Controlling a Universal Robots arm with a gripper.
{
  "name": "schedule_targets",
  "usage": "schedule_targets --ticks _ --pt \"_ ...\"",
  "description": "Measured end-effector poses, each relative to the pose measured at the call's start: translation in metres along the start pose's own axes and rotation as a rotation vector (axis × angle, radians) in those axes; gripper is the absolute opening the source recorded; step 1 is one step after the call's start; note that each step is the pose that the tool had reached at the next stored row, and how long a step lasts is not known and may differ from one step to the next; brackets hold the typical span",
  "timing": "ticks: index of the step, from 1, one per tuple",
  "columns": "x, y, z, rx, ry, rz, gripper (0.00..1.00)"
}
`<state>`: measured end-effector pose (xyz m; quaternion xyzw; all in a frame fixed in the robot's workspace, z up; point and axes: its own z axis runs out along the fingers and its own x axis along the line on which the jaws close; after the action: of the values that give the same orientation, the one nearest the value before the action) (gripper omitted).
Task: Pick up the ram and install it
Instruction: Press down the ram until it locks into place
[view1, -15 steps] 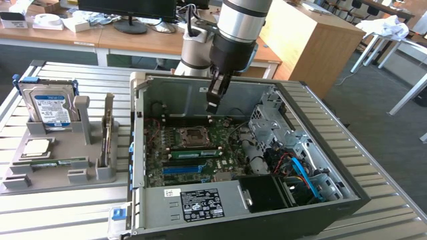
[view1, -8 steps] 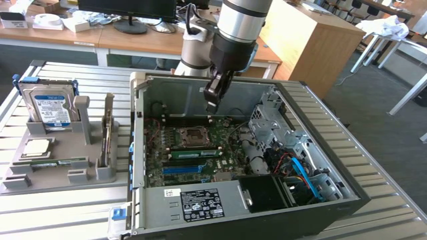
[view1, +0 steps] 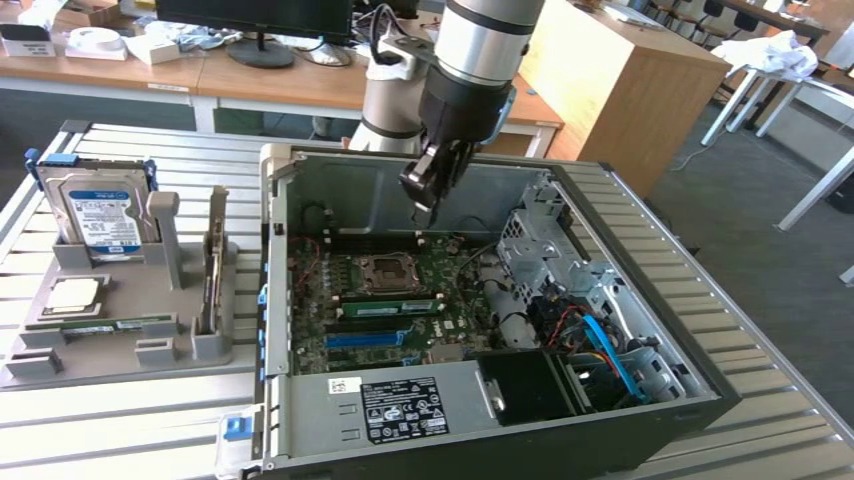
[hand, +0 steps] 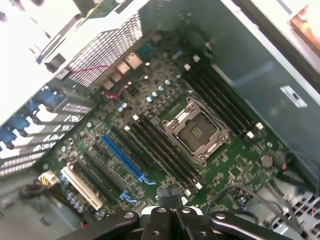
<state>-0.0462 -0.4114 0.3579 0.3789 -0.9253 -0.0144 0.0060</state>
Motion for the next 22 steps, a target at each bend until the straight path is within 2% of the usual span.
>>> schedule_targets --ticks 22 --pt "0.0 0.0 0.0004 0.0 -0.0125 0.399 0.1"
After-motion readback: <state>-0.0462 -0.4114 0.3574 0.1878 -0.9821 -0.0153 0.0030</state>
